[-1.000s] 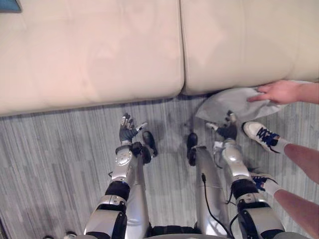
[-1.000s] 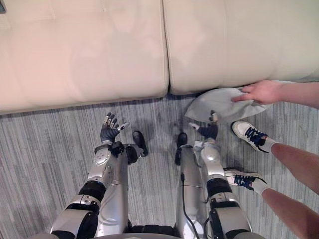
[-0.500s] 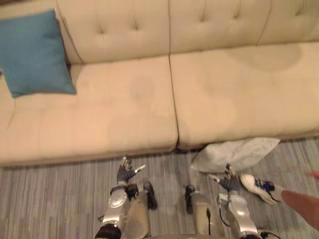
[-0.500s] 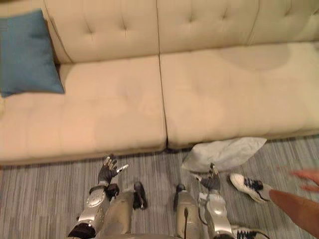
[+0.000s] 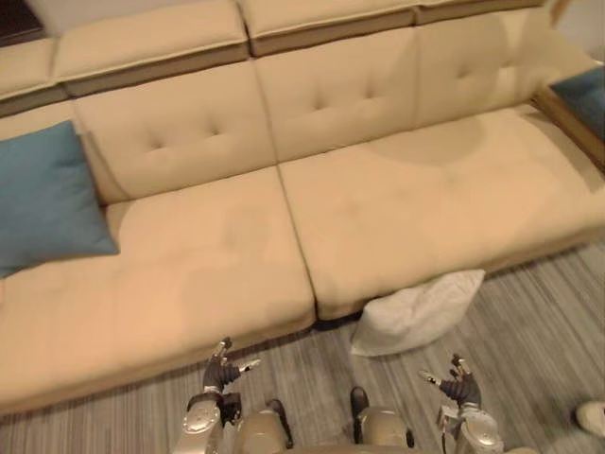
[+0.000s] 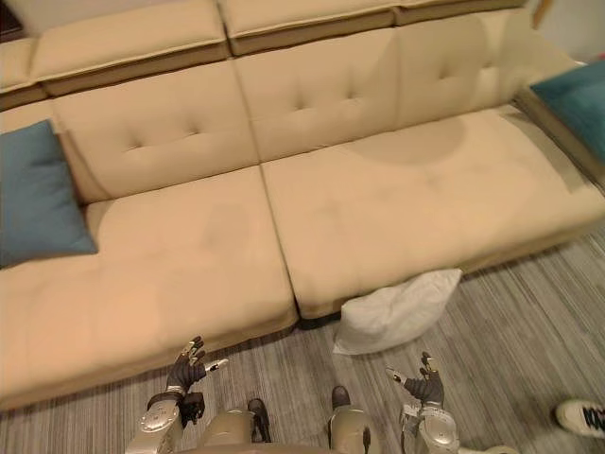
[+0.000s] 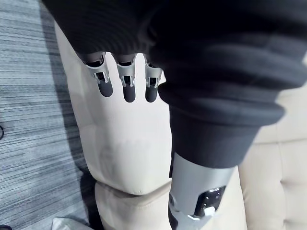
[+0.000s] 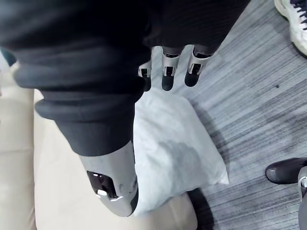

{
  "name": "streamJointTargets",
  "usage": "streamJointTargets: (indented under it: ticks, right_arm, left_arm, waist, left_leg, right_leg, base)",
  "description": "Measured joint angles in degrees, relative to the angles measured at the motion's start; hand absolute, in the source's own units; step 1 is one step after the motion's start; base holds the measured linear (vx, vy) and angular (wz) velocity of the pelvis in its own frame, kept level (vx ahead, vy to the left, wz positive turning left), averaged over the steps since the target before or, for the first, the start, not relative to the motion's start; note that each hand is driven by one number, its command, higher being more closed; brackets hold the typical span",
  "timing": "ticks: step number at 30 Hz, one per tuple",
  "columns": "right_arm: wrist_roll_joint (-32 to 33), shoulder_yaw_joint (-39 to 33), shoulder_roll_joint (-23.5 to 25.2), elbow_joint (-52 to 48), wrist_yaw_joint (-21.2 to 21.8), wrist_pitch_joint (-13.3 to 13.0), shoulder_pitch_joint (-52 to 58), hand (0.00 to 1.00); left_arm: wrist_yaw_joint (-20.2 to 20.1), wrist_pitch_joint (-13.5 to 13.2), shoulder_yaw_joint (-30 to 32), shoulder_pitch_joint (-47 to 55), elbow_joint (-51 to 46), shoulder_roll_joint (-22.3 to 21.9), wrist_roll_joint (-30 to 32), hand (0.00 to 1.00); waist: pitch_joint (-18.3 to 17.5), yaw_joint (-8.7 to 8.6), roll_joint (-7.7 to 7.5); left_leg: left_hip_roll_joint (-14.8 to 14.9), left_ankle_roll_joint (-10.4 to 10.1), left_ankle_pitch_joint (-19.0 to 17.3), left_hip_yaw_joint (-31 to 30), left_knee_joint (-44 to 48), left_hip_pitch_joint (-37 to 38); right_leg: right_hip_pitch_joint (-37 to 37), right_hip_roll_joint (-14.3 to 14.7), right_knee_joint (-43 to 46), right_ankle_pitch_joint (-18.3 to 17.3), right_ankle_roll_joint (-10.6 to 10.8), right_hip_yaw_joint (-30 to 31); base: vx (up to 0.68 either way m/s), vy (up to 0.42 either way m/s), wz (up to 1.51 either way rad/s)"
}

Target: Pick up cushions and gather them together orderly.

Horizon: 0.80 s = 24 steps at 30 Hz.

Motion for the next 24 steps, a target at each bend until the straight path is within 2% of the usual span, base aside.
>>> streamJointTargets:
  ticks: [1,3,5,6,7,8,9,10,11,12,13,14,15,16,17,18,20,21,22,23,24]
  right_arm:
    - [0.0,0.0,0.0,-0.4,0.1,0.0,-0.1,0.0]
    - [0.0,0.2,0.2,-2.3,0.6,0.1,-0.9,0.0]
    - [0.0,1.5,0.3,-3.0,0.8,0.1,-2.1,0.0]
    - [0.0,1.7,0.3,-3.2,0.8,0.1,-3.1,0.0]
    - [0.0,1.8,0.3,-3.0,0.8,0.1,-3.4,0.0]
    - [-0.1,2.9,0.2,-2.7,0.8,0.3,-4.1,0.0]
    - [-0.1,3.7,-0.1,-2.1,0.9,0.4,-4.5,0.0]
    - [-0.1,3.8,-0.1,-1.6,0.9,0.5,-4.9,0.0]
    - [-0.2,4.2,0.0,-0.9,0.9,1.1,-4.8,0.0]
    - [-0.2,5.0,-0.1,-0.3,0.9,1.2,-4.7,0.0]
    - [-0.3,5.1,-0.1,-0.3,1.0,1.2,-4.6,0.0]
    - [-1.0,5.0,-0.7,0.0,1.0,1.2,-4.3,0.0]
    - [-1.4,5.0,-0.9,0.0,1.0,1.2,-4.3,0.0]
    - [-2.0,5.1,-1.3,0.0,0.9,1.2,-4.3,0.0]
    - [-2.1,6.5,-1.7,-1.3,0.8,1.2,-3.8,0.0]
    - [-2.0,6.1,-1.9,-1.8,0.8,1.1,-3.6,0.0]
    - [-1.8,6.0,-1.9,-1.8,0.7,1.1,-3.5,0.0]
    - [-1.8,6.2,-1.0,-3.3,0.7,1.3,-3.5,0.0]
    - [-1.8,6.1,-0.8,-5.3,0.5,1.3,-3.6,0.0]
    - [-1.8,6.1,-0.7,-6.1,0.5,1.2,-3.9,0.0]
    - [-1.8,7.1,-0.9,-5.8,0.6,0.8,-4.9,0.0]
  left_arm:
    - [0.0,0.0,0.0,-0.1,0.0,-0.3,0.0,0.0]
    - [-0.1,0.0,-0.1,-1.0,0.0,-1.0,0.0,0.0]
    - [-0.1,0.1,-0.1,-1.5,0.5,-0.5,0.1,0.0]
    - [-0.1,0.2,-0.2,-1.4,0.6,-0.4,0.2,0.0]
    - [-0.1,0.3,-0.1,-1.3,0.6,-0.2,0.3,0.0]
    - [-0.1,0.4,-0.1,-1.2,0.8,0.6,0.4,0.0]
    - [-0.1,0.9,-0.1,-1.0,1.7,1.3,0.4,0.0]
    - [-0.2,1.1,-0.1,-0.8,2.2,1.8,0.4,0.0]
    - [-0.2,1.6,0.3,-0.5,2.6,3.0,0.4,0.0]
    - [-0.1,1.8,1.0,-0.4,3.4,4.1,0.4,0.0]
    - [-0.1,2.1,1.0,-0.5,3.6,4.6,0.4,0.0]
    - [0.0,2.2,1.0,-0.7,4.7,5.0,0.4,0.0]
    - [0.0,2.2,1.0,-1.1,5.0,5.0,0.4,0.0]
    - [0.0,2.2,1.1,-1.2,5.1,5.0,0.4,0.0]
    - [-0.1,2.2,0.8,-1.4,5.7,2.6,0.3,0.0]
    - [-0.2,2.2,0.6,-1.2,5.6,1.0,0.2,0.0]
    - [-0.2,1.9,0.4,-1.5,5.2,0.3,0.1,0.0]
    - [-0.2,1.8,0.6,-1.5,5.0,0.2,0.1,0.0]
    - [-0.1,1.6,1.0,-1.3,5.0,0.0,0.1,0.0]
    - [-0.1,1.6,0.9,-1.1,5.0,-0.1,0.1,0.0]
    - [-0.1,1.6,0.9,-0.4,4.8,-0.4,0.1,0.0]
  waist:
    - [0.0,0.01,0.03]
    - [0.1,-0.3,-0.26]
    - [0.2,-0.48,-1.77]
    - [0.2,-1.42,-2.08]
    - [0.3,-1.47,-2.12]
    - [0.7,-1.19,-2.45]
    - [0.9,-1.28,-2.13]
    - [1.1,-1.53,-1.72]
    - [1.2,-1.37,-1.75]
    - [1.1,-1.26,-2.12]
    - [1.2,-1.45,-2.2]
    - [1.6,-1.92,-1.01]
    - [1.5,-1.98,-0.72]
    - [1.4,-2.29,-0.17]
    - [2.5,-1.66,0.08]
    - [2.9,-1.49,0.41]
    - [3.1,-1.48,0.66]
    - [4.3,-1.34,0.77]
    - [5.3,-0.92,1.27]
    - [5.5,-0.19,1.1]
    - [5.3,1.34,0.66]
  left_leg:
    - [0.2,-0.1,-0.8,-0.3,0.0,0.1]
    - [0.7,-1.0,-5.8,1.4,0.3,0.3]
    - [0.8,0.0,-7.5,6.8,1.8,-0.1]
    - [1.4,0.6,-7.8,10.2,1.9,-0.1]
    - [1.9,0.8,-8.0,12.5,2.0,0.0]
    - [2.7,0.8,-7.9,17.4,1.9,2.2]
    - [3.6,0.7,-7.9,20.3,2.2,3.5]
    - [4.1,0.5,-7.8,21.7,2.4,4.2]
    - [4.8,0.1,-7.5,23.8,2.7,5.7]
    - [4.8,-0.2,-7.6,24.2,2.5,6.9]
    - [4.6,-1.0,-8.0,23.9,1.9,7.4]
    - [4.9,-2.7,-9.8,23.0,1.0,8.8]
    - [5.2,-2.5,-10.2,22.6,0.8,8.9]
    - [6.2,-3.2,-10.9,22.6,0.7,9.1]
    - [12.3,4.0,-5.9,15.4,20.5,4.8]
    - [10.8,2.4,-6.2,9.5,25.0,2.0]
    - [8.9,2.1,-6.0,6.7,24.6,-1.4]
    - [7.4,2.3,-6.4,5.8,24.7,-4.4]
    - [6.1,1.9,-6.8,4.7,24.6,-6.1]
    - [4.5,1.3,-6.8,3.7,22.9,-7.5]
    - [0.1,-2.4,-5.3,-0.5,12.5,-8.0]
  right_leg:
    - [-0.7,0.6,0.0,0.5,0.3,1.1]
    - [-3.9,3.5,0.1,2.7,1.7,7.7]
    - [-6.0,3.9,-1.6,4.9,2.7,12.4]
    - [-7.1,2.2,-2.7,5.2,1.2,8.8]
    - [-8.3,0.9,-2.2,5.4,-0.3,4.0]
    - [-10.2,-2.1,0.9,5.4,-2.2,-10.5]
    - [-10.1,-5.1,2.5,3.6,-5.4,-21.7]
    - [-10.0,-7.2,3.7,2.2,-7.1,-28.1]
    - [-9.3,-10.1,5.2,1.4,-8.4,-36.5]
    - [-8.9,-10.9,5.9,2.5,-7.0,-38.1]
    - [-9.0,-10.7,6.0,3.8,-5.9,-37.5]
    - [-9.0,-8.8,6.4,3.4,-5.3,-36.2]
    - [-9.3,-8.0,6.5,3.1,-5.5,-35.8]
    - [-9.8,-6.3,6.6,2.3,-6.1,-34.9]
    - [-7.3,-0.5,7.2,-0.4,-8.0,-30.0]
    - [-5.1,-0.4,6.4,-0.8,-7.5,-28.9]
    - [-3.5,-0.6,5.6,-1.2,-7.2,-28.3]
    - [-1.7,-0.1,5.0,-2.3,-8.0,-27.6]
    - [0.0,0.2,4.2,-2.5,-8.2,-27.1]
    - [0.2,0.2,4.0,-2.7,-8.4,-26.4]
    - [-0.2,0.3,3.8,-2.8,-7.9,-24.7]
  base:
    - [-0.14,0.126,-1.36]
    - [-0.15,0.122,-1.58]
    - [-0.2,0.144,-1.62]
    - [-0.21,0.12,-1.5]
    - [-0.17,0.096,-1.61]
    - [-0.05,0.048,-1.66]
    - [-0.04,0.044,-1.55]
    - [0.03,-0.019,-1.28]
    - [0.06,-0.102,-1.2]
    - [0.05,-0.141,-1.16]
    - [0.05,-0.164,-0.94]
    - [0.03,-0.106,-0.68]
    - [0.07,-0.135,-0.73]
    - [0.37,-0.303,-1.54]
    - [0.48,-0.307,-1.68]
    - [0.49,-0.23,-1.48]
    - [0.23,0.009,-0.21]
    - [0.26,0.043,-0.05]
    - [0.21,0.056,-0.11]
    - [0.16,0.091,-0.52]
    - [0.15,0.125,-0.99]
